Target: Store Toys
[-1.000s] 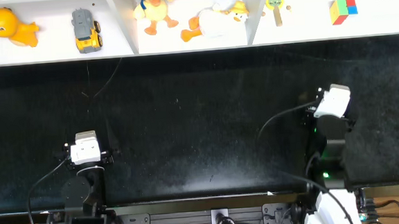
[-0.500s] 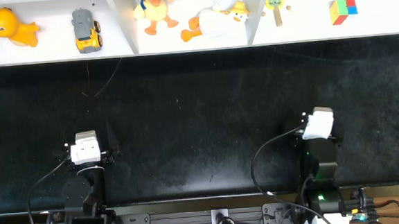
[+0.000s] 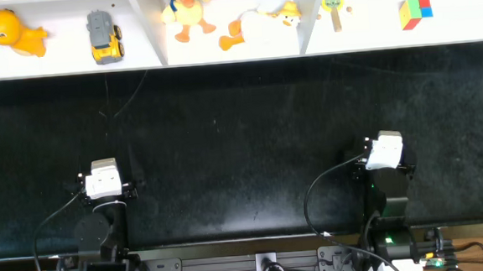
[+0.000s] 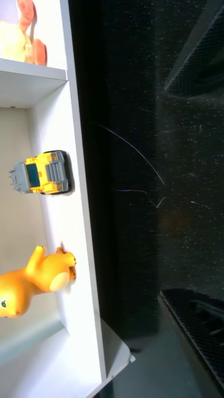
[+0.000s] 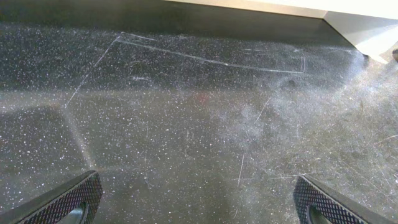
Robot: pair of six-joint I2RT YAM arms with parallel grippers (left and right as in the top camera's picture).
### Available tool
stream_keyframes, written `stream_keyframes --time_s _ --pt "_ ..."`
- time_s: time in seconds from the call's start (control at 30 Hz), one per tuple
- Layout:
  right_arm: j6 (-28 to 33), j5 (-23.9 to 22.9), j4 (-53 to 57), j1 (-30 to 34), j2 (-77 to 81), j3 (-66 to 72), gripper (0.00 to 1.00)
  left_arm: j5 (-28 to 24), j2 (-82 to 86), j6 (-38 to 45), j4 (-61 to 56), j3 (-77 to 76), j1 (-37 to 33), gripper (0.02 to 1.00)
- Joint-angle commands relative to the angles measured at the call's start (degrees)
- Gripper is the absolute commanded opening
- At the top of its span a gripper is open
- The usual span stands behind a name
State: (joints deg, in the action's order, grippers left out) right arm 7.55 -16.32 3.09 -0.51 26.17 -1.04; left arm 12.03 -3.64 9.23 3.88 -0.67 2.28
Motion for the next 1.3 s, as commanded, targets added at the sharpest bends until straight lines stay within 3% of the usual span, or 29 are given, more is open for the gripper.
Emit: stream_keyframes --time_s 0.03,0.37,0.57,0.73,1.3 --pt "0.2 0.2 -0.1 -1.4 -3.8 0.8 0.996 -0.6 0.6 0.8 0.1 0.2 0.4 0.998" --pt "0.2 0.5 -0.1 -6.2 -23.1 0.8 0.996 -0.6 0.6 0.8 0.1 0.2 0.4 0.998" --pt "0.2 15.0 1.4 -5.0 -26.0 0.8 0.993 -0.6 0.6 0.8 0.1 0.2 0.4 0.998" --pt "0.2 20.6 1.2 -1.5 -26.0 0.8 0.996 -0.6 0.6 0.8 0.1 0.2 0.4 0.998" --pt "0.2 19.3 1.2 -0.6 -26.0 0.8 0.998 -0.6 0.6 0.8 0.1 0.2 0.4 0.998"
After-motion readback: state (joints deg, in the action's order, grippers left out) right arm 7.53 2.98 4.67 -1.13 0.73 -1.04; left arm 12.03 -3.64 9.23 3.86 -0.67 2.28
